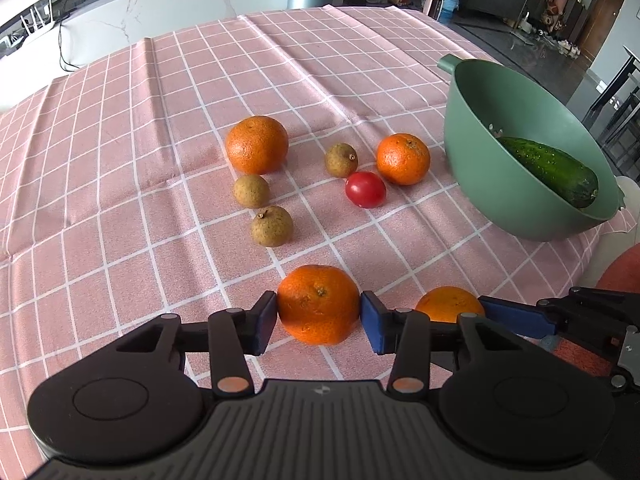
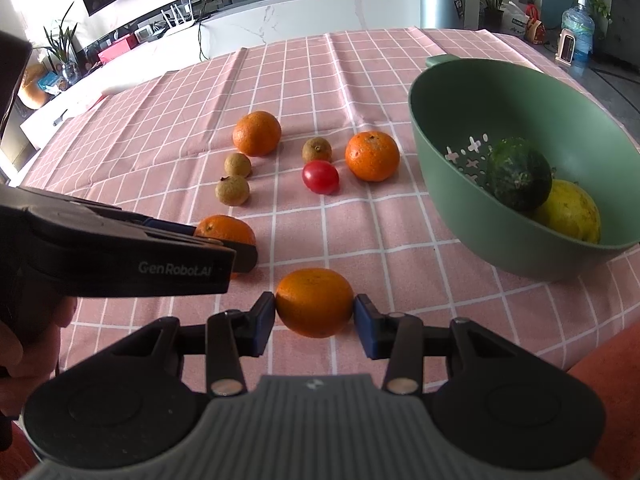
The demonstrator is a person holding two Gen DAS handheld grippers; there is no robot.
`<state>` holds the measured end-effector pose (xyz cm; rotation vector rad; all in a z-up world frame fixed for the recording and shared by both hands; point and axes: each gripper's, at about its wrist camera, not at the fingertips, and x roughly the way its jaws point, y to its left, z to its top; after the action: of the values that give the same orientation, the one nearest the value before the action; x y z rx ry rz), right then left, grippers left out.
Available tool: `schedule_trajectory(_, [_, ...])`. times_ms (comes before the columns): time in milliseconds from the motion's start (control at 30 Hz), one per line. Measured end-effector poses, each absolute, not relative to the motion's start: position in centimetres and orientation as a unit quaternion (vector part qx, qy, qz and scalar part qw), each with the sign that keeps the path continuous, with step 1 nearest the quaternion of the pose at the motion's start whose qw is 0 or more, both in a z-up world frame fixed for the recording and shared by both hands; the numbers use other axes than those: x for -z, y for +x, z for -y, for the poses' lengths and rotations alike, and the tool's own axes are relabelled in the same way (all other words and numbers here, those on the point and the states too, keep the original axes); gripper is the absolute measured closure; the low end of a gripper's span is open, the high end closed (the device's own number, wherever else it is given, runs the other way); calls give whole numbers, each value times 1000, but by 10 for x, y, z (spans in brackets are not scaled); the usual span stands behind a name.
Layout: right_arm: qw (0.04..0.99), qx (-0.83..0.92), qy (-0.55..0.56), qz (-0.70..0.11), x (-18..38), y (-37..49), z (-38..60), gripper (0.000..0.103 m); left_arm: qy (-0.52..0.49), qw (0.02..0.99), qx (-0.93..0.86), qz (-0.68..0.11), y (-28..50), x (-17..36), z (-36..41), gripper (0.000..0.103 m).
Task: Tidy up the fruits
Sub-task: 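Carry both oranges into the green colander and open both grippers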
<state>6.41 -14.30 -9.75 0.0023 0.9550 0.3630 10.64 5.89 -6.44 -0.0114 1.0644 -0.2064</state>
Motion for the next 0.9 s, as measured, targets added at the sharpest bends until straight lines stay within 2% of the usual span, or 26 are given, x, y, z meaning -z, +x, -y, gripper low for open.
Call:
schedule_trajectory(467, [895,-193,22,-401,56,36,189,64,-59,880,94,-461,78,22,-52,53])
schedule_trajectory(900, [932,-156,36,-325,11,19,262,64,-63,888,158,-427,89,-32,13,53])
